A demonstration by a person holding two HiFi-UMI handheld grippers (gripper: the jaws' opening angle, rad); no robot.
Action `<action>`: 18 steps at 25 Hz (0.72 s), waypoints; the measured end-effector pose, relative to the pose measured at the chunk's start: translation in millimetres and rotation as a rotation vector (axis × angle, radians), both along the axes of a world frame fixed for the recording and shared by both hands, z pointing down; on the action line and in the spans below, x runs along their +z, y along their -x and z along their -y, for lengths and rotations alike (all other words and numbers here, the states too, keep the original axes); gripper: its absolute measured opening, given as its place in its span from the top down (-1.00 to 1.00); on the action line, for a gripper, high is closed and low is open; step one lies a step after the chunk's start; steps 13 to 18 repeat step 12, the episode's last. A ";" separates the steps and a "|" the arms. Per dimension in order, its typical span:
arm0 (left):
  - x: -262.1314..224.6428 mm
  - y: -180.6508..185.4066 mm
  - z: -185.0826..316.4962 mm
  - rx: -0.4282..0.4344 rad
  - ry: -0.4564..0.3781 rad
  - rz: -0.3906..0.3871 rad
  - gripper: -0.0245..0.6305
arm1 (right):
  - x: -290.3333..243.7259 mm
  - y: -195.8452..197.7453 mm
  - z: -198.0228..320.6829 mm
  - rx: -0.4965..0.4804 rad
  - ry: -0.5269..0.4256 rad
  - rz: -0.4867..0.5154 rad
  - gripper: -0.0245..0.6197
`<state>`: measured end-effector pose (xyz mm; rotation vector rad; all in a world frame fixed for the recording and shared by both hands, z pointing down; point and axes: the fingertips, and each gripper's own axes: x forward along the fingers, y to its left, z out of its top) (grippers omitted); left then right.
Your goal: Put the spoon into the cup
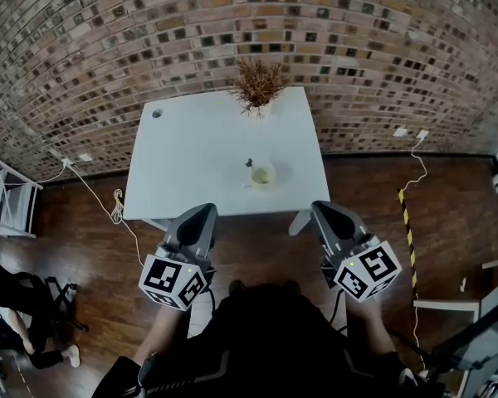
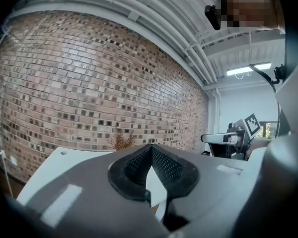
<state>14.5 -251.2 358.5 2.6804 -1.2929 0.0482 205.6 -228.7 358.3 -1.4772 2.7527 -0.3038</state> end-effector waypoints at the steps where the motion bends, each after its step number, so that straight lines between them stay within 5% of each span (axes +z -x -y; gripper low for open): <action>1: -0.1 -0.4 -0.9 0.000 0.006 -0.001 0.93 | -0.5 -0.9 -0.4 0.001 0.001 0.001 0.90; 18: 3.7 -0.1 -5.9 -0.006 0.035 -0.020 0.93 | -0.3 -0.1 -2.4 -0.003 0.000 -0.001 0.90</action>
